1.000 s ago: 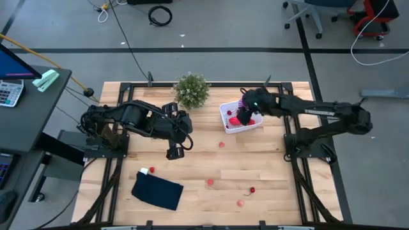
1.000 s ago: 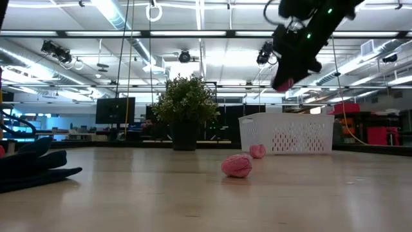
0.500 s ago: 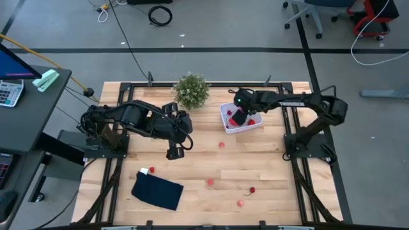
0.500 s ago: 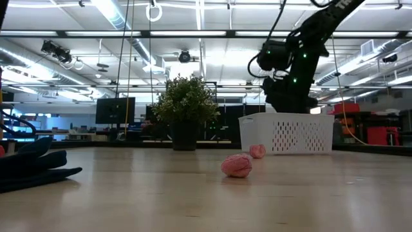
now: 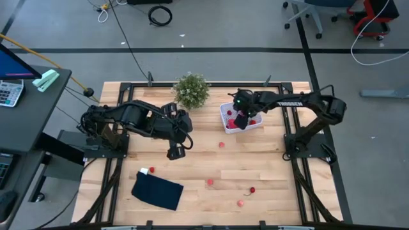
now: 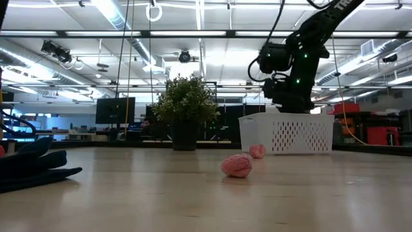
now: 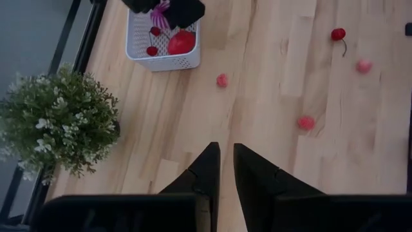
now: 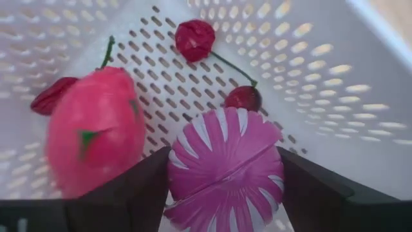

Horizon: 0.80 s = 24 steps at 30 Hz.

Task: Pick and placing Produce into tupperware
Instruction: Put the onion into the bin

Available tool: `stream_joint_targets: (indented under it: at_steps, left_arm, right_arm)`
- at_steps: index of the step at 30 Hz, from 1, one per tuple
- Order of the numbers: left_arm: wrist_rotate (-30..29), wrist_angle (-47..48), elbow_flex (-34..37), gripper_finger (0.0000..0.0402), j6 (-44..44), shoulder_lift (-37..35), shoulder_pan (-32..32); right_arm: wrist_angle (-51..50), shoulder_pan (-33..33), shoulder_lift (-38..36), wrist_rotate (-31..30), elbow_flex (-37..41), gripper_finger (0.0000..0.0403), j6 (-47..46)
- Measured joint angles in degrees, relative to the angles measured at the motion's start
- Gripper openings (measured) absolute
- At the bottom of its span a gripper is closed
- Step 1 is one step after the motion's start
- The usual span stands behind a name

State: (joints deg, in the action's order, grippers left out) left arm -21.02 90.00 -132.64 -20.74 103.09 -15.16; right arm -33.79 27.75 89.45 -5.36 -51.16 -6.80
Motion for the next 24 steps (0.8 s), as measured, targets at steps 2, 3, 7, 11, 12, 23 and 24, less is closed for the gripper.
stream_joint_targets:
  at_steps: [2, 3, 7, 11, 12, 23, 24]
  left_arm:
    - [0.0, 0.0, 0.0, 0.0052, -0.7, 0.0, 0.0]
    - [0.0, 0.0, 0.0, 0.0052, -0.8, 0.0, 0.0]
    - [0.0, 0.0, 0.0, 0.0052, -1.2, 0.0, 0.0]
    - [0.0, 0.0, 0.0, 0.0052, -1.3, 0.0, 0.0]
    - [0.0, 0.0, 0.0, 0.0052, -1.5, 0.0, 0.0]
    - [0.0, 0.0, 0.0, 0.0052, -2.6, 0.0, -0.1]
    - [0.0, 0.0, 0.0, 0.0051, -2.6, 0.0, -0.1]
  right_arm:
    - [-0.9, 0.0, -1.8, -0.3, 0.0, 0.0268, 0.7]
    - [-1.7, 0.0, -2.8, -0.3, 0.0, 0.0268, 0.9]
    - [-3.0, 0.0, -7.3, -0.3, 0.0, 0.0268, 0.1]
    - [-3.0, -0.2, -9.6, -0.3, 0.0, 0.0268, -0.9]
    - [-3.0, -0.2, -9.8, -0.5, 0.0, 0.0268, -0.9]
    - [-2.9, -0.2, -9.6, 1.4, 0.0, 0.0264, 0.2]
    - [-2.9, -0.2, -9.6, 1.4, 0.0, 0.0264, 0.8]
